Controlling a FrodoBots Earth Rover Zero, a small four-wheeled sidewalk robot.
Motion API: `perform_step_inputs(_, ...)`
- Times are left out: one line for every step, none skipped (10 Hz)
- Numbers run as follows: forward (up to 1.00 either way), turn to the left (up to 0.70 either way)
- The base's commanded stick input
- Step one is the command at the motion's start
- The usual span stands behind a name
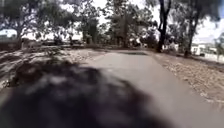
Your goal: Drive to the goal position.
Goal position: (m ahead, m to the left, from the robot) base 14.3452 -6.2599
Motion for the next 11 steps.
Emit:
perform_step_inputs(0.70, 0.00)
perform_step_inputs(0.70, 0.00)
perform_step_inputs(0.70, 0.00)
perform_step_inputs(0.70, 0.00)
perform_step_inputs(0.70, 0.00)
perform_step_inputs(0.70, 0.00)
perform_step_inputs(0.70, 0.00)
perform_step_inputs(0.00, 0.00)
perform_step_inputs(0.00, 0.00)
perform_step_inputs(0.00, 0.00)
perform_step_inputs(0.00, 0.00)
